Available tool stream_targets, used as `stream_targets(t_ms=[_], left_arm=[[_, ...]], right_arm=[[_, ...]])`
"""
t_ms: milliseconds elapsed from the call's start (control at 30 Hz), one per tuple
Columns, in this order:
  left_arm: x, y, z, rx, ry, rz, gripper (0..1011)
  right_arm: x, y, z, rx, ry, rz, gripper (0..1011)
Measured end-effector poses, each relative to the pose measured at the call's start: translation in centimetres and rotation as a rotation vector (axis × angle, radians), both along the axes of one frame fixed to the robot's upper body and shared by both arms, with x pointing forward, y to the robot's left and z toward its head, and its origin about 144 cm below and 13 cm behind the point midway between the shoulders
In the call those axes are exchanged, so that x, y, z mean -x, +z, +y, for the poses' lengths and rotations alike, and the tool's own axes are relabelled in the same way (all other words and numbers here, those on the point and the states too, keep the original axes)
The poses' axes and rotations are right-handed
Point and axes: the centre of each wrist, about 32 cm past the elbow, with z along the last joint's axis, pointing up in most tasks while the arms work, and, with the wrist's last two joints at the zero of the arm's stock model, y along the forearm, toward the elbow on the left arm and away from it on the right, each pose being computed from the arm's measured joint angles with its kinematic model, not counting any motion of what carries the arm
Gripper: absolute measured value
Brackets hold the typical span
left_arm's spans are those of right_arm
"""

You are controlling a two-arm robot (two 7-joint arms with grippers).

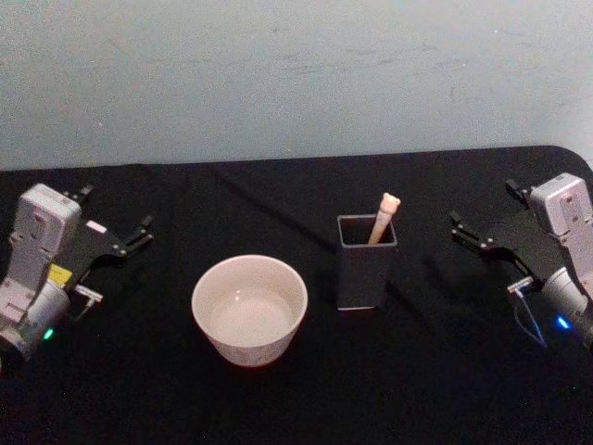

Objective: Pick up the stirring spoon with one hand, stir inside the cup, then place it back in its original position.

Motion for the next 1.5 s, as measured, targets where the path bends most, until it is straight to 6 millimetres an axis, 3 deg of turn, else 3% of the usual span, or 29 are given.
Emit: stream_targets(t_ms=[1500], left_arm=[[0.0,0.0,0.0,0.0,0.0,0.0,1001]], right_arm=[[0.01,-0.02,-0.05,0.006,0.003,-0.004,1002]])
